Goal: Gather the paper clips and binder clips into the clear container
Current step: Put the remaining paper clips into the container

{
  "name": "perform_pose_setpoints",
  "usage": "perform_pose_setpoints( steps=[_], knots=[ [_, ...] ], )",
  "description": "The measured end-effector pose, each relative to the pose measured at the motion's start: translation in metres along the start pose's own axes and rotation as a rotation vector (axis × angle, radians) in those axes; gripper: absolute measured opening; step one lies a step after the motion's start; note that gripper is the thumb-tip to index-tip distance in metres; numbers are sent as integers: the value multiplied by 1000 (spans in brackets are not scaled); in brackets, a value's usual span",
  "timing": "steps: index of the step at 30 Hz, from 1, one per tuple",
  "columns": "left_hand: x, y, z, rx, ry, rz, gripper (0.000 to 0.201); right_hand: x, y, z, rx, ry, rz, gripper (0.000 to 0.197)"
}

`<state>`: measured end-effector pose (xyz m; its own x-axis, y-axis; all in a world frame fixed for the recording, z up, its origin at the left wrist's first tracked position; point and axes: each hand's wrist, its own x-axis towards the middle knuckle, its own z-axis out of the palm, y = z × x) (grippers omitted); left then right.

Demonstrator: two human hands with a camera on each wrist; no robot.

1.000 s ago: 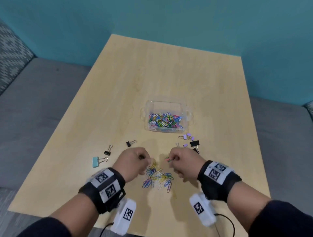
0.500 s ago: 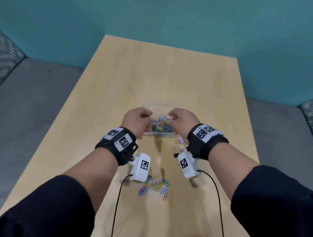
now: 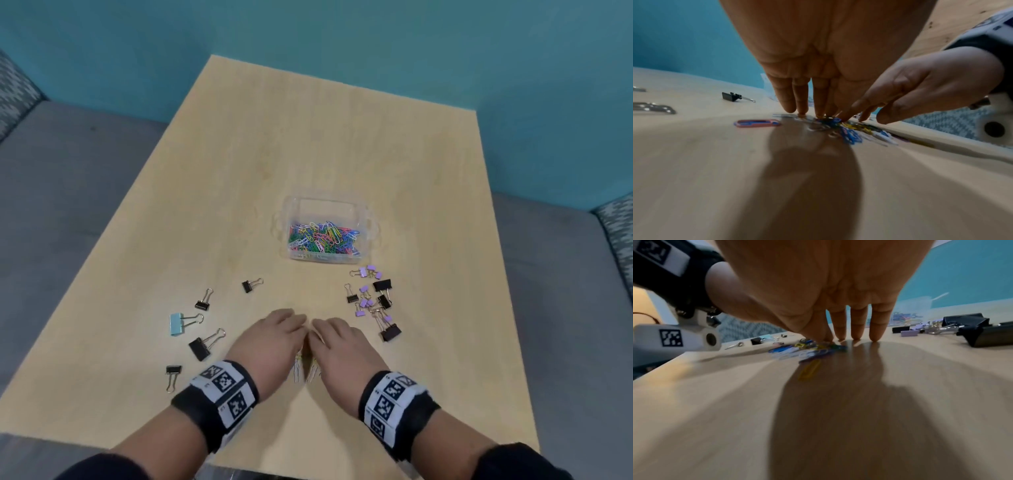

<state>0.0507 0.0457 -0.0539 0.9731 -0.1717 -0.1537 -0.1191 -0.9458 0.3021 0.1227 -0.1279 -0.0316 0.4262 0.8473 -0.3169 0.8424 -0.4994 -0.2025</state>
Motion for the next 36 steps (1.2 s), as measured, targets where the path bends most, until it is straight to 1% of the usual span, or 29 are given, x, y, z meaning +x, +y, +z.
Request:
perform_pose_setpoints(
  steps=[1, 2, 4, 5, 6, 7, 8, 9, 10, 12, 14, 16, 18, 21, 23, 27, 30, 33, 36],
  knots=[
    [-5, 0, 3, 3, -21, -2, 41, -5, -2, 2, -21, -5, -9, 61],
    [-12, 1, 4, 5, -10, -1, 37, -11, -3, 3, -39, -4, -27, 61],
    [-27, 5, -2, -15, 58, -30, 28, -22, -1, 5, -45, 15, -52, 58],
    [-36, 6, -7, -47, 97, -96, 27, -27, 2, 4, -15, 30, -29, 56],
    [-44, 6, -12, -87, 130, -198, 29, -33, 4, 4, 38, 32, 20, 55],
    [-51, 6, -15, -140, 139, -315, 36, -39, 6, 3, 102, 27, 84, 55],
    [-57, 4, -15, -193, 114, -420, 48, -45, 7, 3, 171, 13, 150, 56],
    [-60, 3, -13, -243, 70, -494, 58, -50, 9, 4, 245, -21, 208, 59],
    [-60, 4, -11, -275, 36, -529, 66, -53, 8, 4, 307, -58, 247, 65],
    [-53, 6, -7, -285, 8, -523, 76, -50, 2, 6, 355, -82, 255, 74],
    [-41, 12, -5, -273, -1, -498, 75, -37, -8, 7, 370, -41, 242, 70],
    [-30, 18, -4, -266, -14, -472, 62, -19, -15, 11, 362, 1, 252, 61],
    [-22, 23, -2, -251, -18, -457, 46, -3, -18, 15, 350, 39, 265, 47],
    [-15, 25, 0, -271, 18, -464, 19, 9, -20, 17, 350, 78, 269, 23],
    [-12, 24, 2, -270, 46, -462, 9, 12, -19, 16, 338, 73, 260, 16],
    [-10, 23, 3, -211, 52, -433, 3, 14, -16, 13, 262, 48, 214, 18],
    [-9, 21, 1, -196, 57, -419, 7, 15, -16, 10, 252, 29, 212, 18],
    [-9, 19, -1, -199, 55, -417, 6, 15, -13, 4, 269, 26, 221, 16],
    [-9, 18, -2, -210, 52, -432, 8, 15, -9, 1, 282, 30, 220, 23]
  ],
)
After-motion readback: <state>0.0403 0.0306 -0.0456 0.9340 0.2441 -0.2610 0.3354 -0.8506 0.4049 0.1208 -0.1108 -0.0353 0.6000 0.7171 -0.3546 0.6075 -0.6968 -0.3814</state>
